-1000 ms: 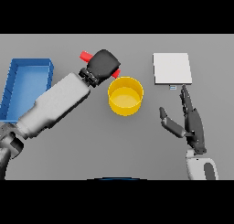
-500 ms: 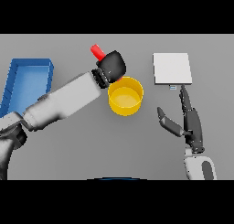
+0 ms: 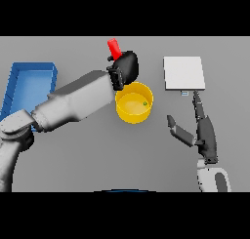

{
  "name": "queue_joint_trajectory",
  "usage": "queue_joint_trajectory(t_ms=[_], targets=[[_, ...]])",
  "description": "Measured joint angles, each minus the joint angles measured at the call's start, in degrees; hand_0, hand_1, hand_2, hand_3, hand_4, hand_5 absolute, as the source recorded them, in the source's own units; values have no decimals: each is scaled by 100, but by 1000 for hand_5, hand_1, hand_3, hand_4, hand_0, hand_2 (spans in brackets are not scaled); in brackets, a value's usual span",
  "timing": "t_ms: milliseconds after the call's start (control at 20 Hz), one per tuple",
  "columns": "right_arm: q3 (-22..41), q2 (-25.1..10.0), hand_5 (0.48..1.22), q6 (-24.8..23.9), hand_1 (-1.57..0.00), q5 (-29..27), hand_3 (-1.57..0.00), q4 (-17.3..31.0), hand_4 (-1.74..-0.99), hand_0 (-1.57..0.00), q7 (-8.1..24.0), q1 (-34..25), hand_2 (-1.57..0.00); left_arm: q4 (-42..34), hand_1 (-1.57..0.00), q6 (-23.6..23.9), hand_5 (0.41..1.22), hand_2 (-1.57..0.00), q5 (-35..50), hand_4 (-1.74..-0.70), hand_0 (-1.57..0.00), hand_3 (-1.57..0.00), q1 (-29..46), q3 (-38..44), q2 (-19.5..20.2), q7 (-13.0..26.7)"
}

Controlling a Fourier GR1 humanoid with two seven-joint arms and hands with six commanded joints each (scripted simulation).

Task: Pick up the red beaker and tilt it to pour out 1 green nut into yellow bowl. Pick up the yellow bowl and place it on the metallic measuring scale.

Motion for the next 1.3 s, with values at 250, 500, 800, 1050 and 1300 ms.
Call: queue_joint_trajectory(t_ms=[250,500,800,1050,1300], targets=[[8,-9,592,-54,1,75,1,38,-1206,1,-94,-8,1,100,-1571,106,1221,-1571,-115,-1731,-1571,-1571,-316,-308,12,-260],[36,27,594,-113,1,127,1,-12,-1190,1,-176,55,1,456,-1571,304,1221,-1434,186,-1689,-1571,-1266,-1085,85,308,-390],[-24,51,597,115,1,-216,1,66,-1193,1,-164,-67,1,1422,-1571,534,1221,-1535,1016,-1720,-1571,-1397,-1973,1045,702,-226],[-67,-7,592,183,1,-302,1,119,-1224,1,-198,-148,1,2362,-1571,838,1221,-1559,2633,-1733,-1571,-1368,-1775,2545,1213,650],[-88,-52,587,224,1,-320,1,290,-1226,1,-354,-185,1,2488,-1571,1525,1221,-1567,4155,-1739,-1571,-1428,-1036,3611,1915,654]])
